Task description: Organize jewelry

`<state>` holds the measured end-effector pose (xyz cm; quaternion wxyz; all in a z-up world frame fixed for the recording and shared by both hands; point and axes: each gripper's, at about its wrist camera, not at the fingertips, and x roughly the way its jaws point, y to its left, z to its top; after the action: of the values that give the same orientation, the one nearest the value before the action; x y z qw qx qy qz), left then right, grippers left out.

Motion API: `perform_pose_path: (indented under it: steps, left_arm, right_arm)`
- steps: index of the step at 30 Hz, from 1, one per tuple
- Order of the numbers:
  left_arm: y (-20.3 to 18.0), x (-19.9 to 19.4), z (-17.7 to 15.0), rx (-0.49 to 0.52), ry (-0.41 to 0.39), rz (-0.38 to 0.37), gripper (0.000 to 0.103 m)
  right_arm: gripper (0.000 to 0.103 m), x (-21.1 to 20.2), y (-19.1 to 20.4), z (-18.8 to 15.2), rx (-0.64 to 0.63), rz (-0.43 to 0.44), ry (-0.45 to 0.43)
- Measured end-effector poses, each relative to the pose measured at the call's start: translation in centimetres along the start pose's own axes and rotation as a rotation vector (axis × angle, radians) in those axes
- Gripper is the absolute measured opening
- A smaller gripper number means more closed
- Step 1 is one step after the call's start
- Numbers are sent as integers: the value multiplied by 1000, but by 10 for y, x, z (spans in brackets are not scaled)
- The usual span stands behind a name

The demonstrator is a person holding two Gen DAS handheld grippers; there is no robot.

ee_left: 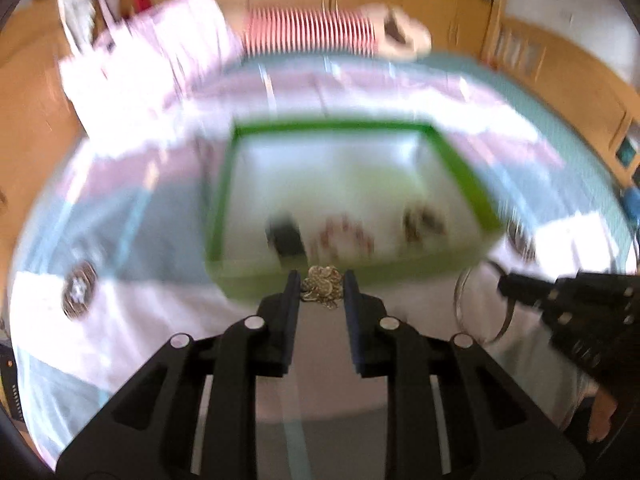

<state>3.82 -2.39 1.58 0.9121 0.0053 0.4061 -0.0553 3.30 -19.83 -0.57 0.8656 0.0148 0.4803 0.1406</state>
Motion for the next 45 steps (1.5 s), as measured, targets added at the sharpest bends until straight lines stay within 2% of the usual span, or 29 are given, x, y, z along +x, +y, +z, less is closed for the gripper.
perform_pose_path:
  steps: [3,5,7,13,19,21,25,28,32,33,34,35,37,40,42,45]
  left_arm:
    - [2,-16,13,-51,-109,-20,22]
    - [4,-20,16,-86,-154,-41,22]
    - [3,-17,17,-84,-165,-28,22]
    - [8,-3,20,-89,-136,8,22]
    - [11,11,33,-75,-143,32,22]
    - [17,26,37,-100,-122,28,22]
    - [34,58,32,-217,-19,-39,22]
    - [31,66,29,-182,-1,0,22]
    - [30,74,28,-179,37,-26,22]
    - [29,76,27,-173,48,-29,24]
    - [28,76,28,-169,50,-27,27]
    - [28,75,28,-163,47,-21,31]
    - [27,69,30,-157,41,-24,34]
    - [28,47,32,-146,41,-44,34]
    - [29,25,26,-114,42,-25,36]
    - [35,12,5,-93,137,20,36]
  right_arm:
    - [3,-16,1,11,1,0,-102]
    - [3,-24,1,17,9,7,-174]
    - [3,-28,1,22,17,10,-238]
    - [3,-13,4,31,3,-16,-262]
    - [3,7,-5,44,37,-11,-264]
    - [3,19,-10,47,57,-2,-254]
    - [3,51,-21,48,129,-7,-172]
    - [3,65,-23,48,160,-16,-122]
    - [6,75,-17,46,144,-27,-85]
    - [8,74,-15,45,132,-30,-88]
    - [17,70,-13,45,127,-36,-103]
    - [29,65,-12,44,126,-29,-119]
    - [41,55,-7,44,123,8,-141]
    - [41,39,8,40,72,112,-118]
    - [41,34,26,32,3,151,-67]
    - [40,45,53,15,-132,108,12]
